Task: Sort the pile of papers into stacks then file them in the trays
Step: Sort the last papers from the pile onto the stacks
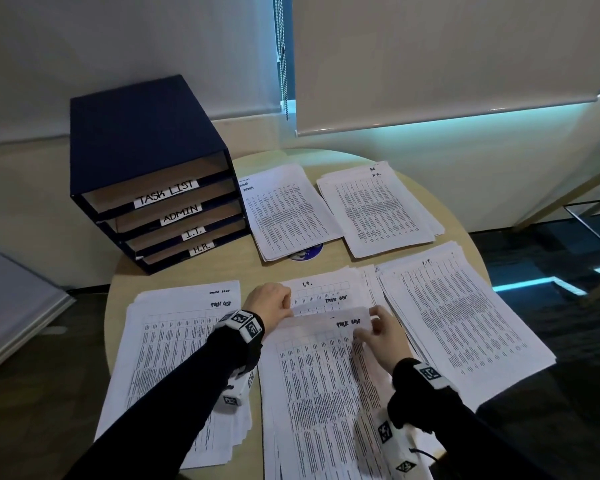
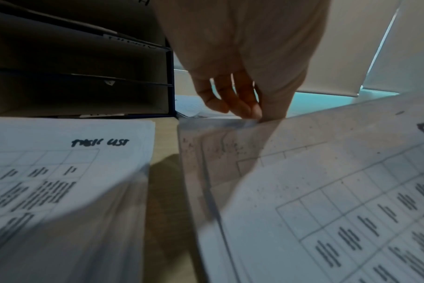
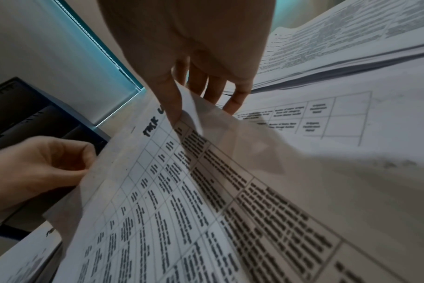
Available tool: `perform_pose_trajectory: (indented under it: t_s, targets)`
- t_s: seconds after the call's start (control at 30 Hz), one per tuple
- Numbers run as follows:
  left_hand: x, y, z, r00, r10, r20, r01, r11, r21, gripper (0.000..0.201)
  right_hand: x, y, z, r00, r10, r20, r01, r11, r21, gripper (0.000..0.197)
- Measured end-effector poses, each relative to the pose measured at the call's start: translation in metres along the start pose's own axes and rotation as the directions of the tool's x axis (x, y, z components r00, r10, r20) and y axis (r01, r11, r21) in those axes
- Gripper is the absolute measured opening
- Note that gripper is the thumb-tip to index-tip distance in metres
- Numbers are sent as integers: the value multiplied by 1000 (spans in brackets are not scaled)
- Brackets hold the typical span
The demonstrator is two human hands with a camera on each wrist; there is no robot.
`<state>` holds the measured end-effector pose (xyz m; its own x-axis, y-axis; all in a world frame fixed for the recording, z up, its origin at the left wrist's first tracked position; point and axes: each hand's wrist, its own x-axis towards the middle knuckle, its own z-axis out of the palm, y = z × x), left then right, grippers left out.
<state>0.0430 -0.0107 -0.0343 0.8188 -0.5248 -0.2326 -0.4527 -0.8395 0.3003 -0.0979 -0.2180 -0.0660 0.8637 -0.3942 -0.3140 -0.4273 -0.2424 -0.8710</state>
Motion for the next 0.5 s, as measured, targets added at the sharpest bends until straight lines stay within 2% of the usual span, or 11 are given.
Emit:
perform_pose_trajectory:
  t_s: [0.07,0.27,0.33,0.5]
  targets:
    - [-2,0,0,998,56,-24,-54,997,54,20,1,0,0,999,-37,7,38,999,-32,13]
    - [-11,-4,3,973,217,-77,-202,966,159,24,0,-9,4,997,-72,-31,70,995,-68,13]
    - [-15,-5,3,961,251,-112,-235,962,136,26,2,-10,4,997,-64,-53,60,996,-72,16]
    - [-29,-1,1,939,292,-184,-279,956,93,15,6,-5,6,994,-87,-66,81,993,-90,24]
